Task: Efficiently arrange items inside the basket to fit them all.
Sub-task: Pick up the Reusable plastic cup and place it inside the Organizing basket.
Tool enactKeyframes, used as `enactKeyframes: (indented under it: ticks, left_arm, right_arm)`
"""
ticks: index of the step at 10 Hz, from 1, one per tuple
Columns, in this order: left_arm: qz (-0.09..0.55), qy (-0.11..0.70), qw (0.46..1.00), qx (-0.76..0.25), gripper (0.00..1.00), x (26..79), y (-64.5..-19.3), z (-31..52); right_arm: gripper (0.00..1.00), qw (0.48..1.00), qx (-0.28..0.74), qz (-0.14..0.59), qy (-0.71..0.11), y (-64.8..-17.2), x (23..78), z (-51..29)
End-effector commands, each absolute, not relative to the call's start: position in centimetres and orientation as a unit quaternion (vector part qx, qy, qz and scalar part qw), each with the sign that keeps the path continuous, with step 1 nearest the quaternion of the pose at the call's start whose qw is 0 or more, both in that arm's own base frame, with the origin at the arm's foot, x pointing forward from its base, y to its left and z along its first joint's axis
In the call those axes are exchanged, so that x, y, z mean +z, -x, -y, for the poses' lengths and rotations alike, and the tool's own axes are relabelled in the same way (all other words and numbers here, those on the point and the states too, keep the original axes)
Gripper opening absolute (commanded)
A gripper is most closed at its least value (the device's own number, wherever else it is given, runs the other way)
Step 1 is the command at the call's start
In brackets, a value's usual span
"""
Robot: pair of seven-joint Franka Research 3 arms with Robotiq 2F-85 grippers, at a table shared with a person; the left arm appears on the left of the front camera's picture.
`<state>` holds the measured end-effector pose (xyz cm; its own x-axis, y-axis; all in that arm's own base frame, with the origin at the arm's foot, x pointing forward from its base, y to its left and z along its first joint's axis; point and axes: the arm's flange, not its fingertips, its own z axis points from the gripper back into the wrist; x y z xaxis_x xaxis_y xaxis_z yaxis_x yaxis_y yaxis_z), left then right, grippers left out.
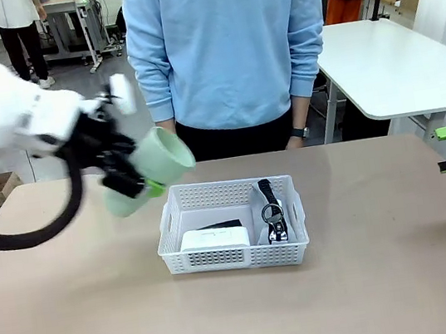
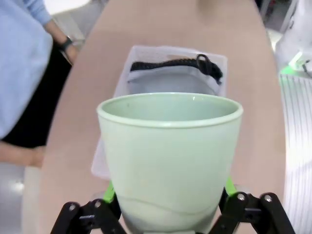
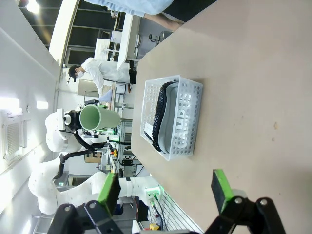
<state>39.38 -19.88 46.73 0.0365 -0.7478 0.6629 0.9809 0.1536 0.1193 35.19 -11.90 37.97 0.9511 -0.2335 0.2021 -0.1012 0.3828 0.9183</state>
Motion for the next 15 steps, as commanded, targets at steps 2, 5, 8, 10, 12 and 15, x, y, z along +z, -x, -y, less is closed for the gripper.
enactKeyframes:
  ticks: [2,5,8,10,12,15]
  left_arm:
    - [0.283,0.094,0.66,-0.69,0.87,45.5,-43.6,24.6]
    - [0.296,0.108,0.66,-0.682,0.87,45.3,-41.2,24.9]
    - [0.283,0.113,0.655,-0.691,0.87,45.0,-42.1,25.4]
    - [0.252,0.058,0.684,-0.682,0.87,45.1,-43.7,27.4]
    - [0.189,0.031,0.691,-0.697,0.87,44.5,-46.3,30.8]
    - [0.143,0.015,0.713,-0.686,0.87,41.0,-48.2,34.6]
  right_arm:
    - [1.0,0.818,-0.03,0.153,-0.554,-35.0,38.1,12.2]
    - [1.0,0.818,-0.03,0.153,-0.554,-35.0,38.1,12.2]
    - [1.0,0.818,-0.03,0.153,-0.554,-35.0,38.1,12.2]
    - [1.0,0.818,-0.03,0.153,-0.554,-35.0,38.1,12.2]
    - [1.0,0.818,-0.03,0.153,-0.554,-35.0,38.1,12.2]
    - [1.0,0.818,-0.03,0.153,-0.554,-35.0,38.1,12.2]
